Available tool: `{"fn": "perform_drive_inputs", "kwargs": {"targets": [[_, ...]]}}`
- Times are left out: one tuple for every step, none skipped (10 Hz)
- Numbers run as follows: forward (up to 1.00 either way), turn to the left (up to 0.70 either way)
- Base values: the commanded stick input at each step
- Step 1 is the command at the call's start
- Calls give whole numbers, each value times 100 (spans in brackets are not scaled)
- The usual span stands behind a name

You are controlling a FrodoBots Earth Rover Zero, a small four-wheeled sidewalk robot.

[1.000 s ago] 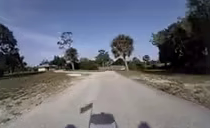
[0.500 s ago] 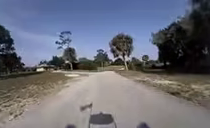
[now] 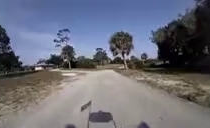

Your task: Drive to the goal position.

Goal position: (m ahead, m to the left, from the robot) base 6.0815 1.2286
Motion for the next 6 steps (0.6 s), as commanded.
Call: {"fn": "perform_drive_inputs", "kwargs": {"targets": [[100,4],[100,20],[100,40],[100,38],[100,31],[100,4]]}}
